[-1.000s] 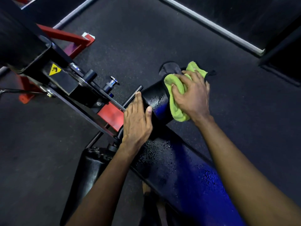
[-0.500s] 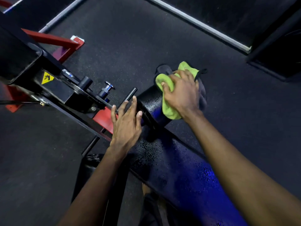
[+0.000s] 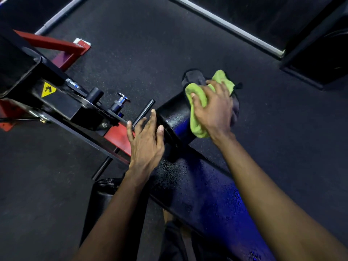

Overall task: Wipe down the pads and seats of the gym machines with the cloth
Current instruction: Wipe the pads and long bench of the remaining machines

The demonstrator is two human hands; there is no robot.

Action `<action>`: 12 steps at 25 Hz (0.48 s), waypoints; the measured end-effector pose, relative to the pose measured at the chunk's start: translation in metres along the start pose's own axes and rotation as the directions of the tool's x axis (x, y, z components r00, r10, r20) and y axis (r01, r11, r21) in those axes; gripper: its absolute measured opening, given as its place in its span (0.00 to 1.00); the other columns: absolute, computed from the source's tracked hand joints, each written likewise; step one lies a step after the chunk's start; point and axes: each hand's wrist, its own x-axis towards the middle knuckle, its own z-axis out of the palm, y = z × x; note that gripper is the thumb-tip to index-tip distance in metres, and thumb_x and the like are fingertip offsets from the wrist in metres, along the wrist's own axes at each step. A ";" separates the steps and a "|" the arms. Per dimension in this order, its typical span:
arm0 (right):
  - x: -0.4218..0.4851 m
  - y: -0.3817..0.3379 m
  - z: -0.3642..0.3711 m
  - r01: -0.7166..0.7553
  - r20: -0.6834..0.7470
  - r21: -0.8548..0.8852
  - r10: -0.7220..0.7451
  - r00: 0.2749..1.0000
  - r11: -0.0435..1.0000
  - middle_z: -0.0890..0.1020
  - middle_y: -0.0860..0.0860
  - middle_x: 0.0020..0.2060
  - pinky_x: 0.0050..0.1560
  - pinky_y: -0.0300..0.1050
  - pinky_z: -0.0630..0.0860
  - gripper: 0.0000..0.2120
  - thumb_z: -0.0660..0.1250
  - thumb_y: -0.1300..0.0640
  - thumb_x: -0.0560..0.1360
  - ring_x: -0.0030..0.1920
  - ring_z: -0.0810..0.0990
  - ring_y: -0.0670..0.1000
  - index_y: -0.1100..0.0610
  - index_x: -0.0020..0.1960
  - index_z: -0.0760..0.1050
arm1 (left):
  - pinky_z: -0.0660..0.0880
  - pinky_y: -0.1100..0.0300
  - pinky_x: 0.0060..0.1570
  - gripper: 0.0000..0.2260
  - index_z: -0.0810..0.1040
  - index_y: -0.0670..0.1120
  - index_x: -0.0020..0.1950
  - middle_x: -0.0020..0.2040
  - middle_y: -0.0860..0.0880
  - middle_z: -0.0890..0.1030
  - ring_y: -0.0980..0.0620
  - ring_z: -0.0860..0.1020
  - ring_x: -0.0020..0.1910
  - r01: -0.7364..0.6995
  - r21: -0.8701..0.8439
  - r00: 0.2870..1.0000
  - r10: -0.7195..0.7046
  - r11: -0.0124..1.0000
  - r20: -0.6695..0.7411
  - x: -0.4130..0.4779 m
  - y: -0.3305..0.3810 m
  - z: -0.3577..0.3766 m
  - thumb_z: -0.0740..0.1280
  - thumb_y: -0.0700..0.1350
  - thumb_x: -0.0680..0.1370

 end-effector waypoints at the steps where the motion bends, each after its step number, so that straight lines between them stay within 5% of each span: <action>1: -0.013 -0.013 0.003 0.066 0.053 -0.026 -0.065 0.996 0.997 0.75 0.48 0.70 0.72 0.65 0.65 0.21 0.62 0.40 0.79 0.76 0.65 0.55 0.49 0.66 0.79 | 0.32 0.53 0.74 0.27 0.59 0.47 0.81 0.70 0.50 0.75 0.49 0.65 0.73 0.005 -0.009 1.000 -0.005 1.000 -0.011 0.000 0.000 0.000 0.50 0.55 0.83; 5: -0.040 -0.026 0.005 0.340 0.202 -0.038 -0.326 0.923 0.940 0.75 0.47 0.71 0.73 0.63 0.61 0.20 0.62 0.39 0.80 0.77 0.64 0.53 0.45 0.67 0.78 | 0.34 0.51 0.75 0.27 0.63 0.46 0.79 0.71 0.50 0.75 0.49 0.66 0.73 0.000 0.019 1.000 0.001 1.000 -0.031 0.000 0.000 0.003 0.48 0.57 0.83; 9: -0.013 0.019 0.002 0.029 -0.054 0.066 -0.026 0.998 0.997 0.74 0.47 0.72 0.74 0.64 0.62 0.20 0.64 0.41 0.79 0.77 0.63 0.53 0.46 0.67 0.78 | 0.33 0.52 0.75 0.28 0.61 0.47 0.80 0.72 0.50 0.74 0.49 0.66 0.73 0.023 0.021 1.000 -0.023 1.000 -0.021 0.000 0.002 0.001 0.47 0.58 0.83; 12: -0.032 0.009 0.016 -0.120 -0.161 0.208 0.155 0.975 0.971 0.71 0.48 0.74 0.76 0.53 0.58 0.20 0.64 0.43 0.80 0.79 0.60 0.55 0.48 0.70 0.76 | 0.36 0.48 0.77 0.28 0.59 0.46 0.81 0.77 0.48 0.67 0.50 0.63 0.76 0.090 -0.009 0.996 -0.090 0.996 -0.012 0.003 0.016 0.001 0.48 0.54 0.82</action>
